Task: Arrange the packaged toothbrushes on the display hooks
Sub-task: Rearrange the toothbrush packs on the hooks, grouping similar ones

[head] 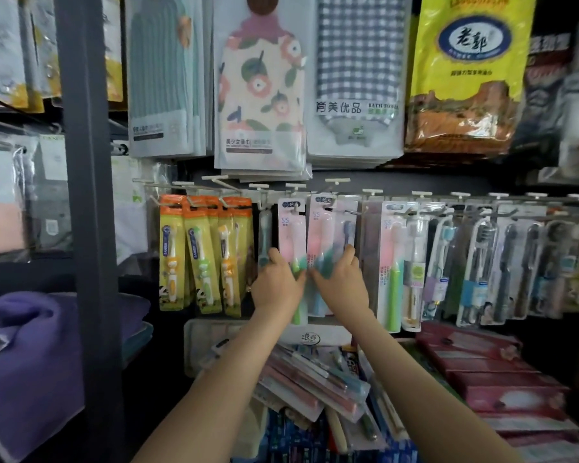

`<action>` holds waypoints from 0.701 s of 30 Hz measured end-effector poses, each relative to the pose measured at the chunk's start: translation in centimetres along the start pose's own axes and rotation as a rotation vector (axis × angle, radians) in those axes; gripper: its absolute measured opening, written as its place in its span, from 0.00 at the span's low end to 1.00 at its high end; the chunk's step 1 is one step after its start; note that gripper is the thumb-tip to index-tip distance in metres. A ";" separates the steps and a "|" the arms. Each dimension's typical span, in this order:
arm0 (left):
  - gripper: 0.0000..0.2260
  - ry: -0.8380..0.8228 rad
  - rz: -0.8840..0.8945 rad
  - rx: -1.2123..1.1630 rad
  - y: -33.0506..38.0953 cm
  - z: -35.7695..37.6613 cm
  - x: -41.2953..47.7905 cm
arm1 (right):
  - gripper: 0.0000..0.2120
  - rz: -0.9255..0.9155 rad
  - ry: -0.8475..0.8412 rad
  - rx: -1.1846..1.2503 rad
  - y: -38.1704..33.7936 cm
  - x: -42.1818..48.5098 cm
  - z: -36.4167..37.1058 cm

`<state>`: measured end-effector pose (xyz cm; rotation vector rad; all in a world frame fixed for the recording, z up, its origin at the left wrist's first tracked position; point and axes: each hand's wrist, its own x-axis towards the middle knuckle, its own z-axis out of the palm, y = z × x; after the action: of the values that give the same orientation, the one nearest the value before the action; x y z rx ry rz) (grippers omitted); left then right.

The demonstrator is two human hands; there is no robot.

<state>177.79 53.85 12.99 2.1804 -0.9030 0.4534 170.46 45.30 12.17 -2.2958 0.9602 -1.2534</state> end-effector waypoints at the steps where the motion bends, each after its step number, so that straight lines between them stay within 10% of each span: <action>1: 0.26 0.002 -0.003 0.000 0.2 0.0 0.2 | 0.38 0.009 -0.006 -0.006 0.0 0.2 0.1; 8: 0.16 0.024 -0.067 -0.123 0.0 -0.4 0.4 | 0.19 -0.038 -0.023 -0.008 0.0 0.8 0.5; 21: 0.17 0.011 -0.008 0.036 -2.8 -3.5 -2.9 | 0.21 -0.079 -0.026 0.122 0.6 0.0 -1.4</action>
<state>177.69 59.17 12.44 2.2114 -0.8866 0.4804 169.03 44.89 12.62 -2.2687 0.7685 -1.2740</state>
